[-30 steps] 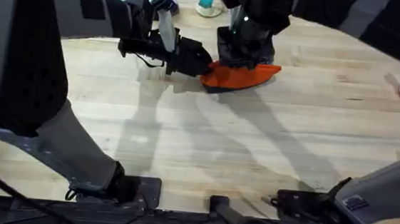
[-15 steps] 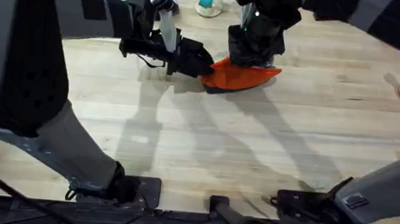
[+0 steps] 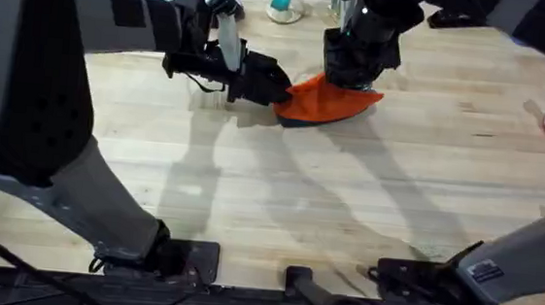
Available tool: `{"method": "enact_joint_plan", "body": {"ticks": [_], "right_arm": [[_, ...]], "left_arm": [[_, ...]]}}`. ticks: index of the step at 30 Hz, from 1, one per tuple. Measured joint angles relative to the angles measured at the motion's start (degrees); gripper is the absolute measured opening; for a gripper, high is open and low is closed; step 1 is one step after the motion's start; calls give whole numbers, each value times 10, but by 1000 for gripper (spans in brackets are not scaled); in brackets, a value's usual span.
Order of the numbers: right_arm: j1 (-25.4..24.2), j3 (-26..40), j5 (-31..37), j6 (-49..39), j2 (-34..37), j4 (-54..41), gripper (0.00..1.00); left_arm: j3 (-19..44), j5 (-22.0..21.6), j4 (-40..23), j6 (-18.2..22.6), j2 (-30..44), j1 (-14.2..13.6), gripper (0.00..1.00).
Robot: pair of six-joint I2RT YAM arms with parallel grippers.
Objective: Unzip the bag, pick up the pens from the table one at a time and place them inside, then zip the bag closed.
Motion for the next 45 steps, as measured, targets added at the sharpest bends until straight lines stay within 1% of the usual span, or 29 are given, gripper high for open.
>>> {"method": "enact_joint_plan", "body": {"ticks": [19,28,37,45], "right_arm": [[-52,1,-2,-16,6,-20,32],[-75,1,-15,-43,7,-21,32],[-108,0,-19,-53,7,-21,32],[-136,-27,-20,-60,7,-5,32]], "left_arm": [[0,0,-1,0,0,0,42],[0,0,-1,0,0,0,42],[0,0,-1,0,0,1,42],[0,-1,-1,0,0,0,42]]}}
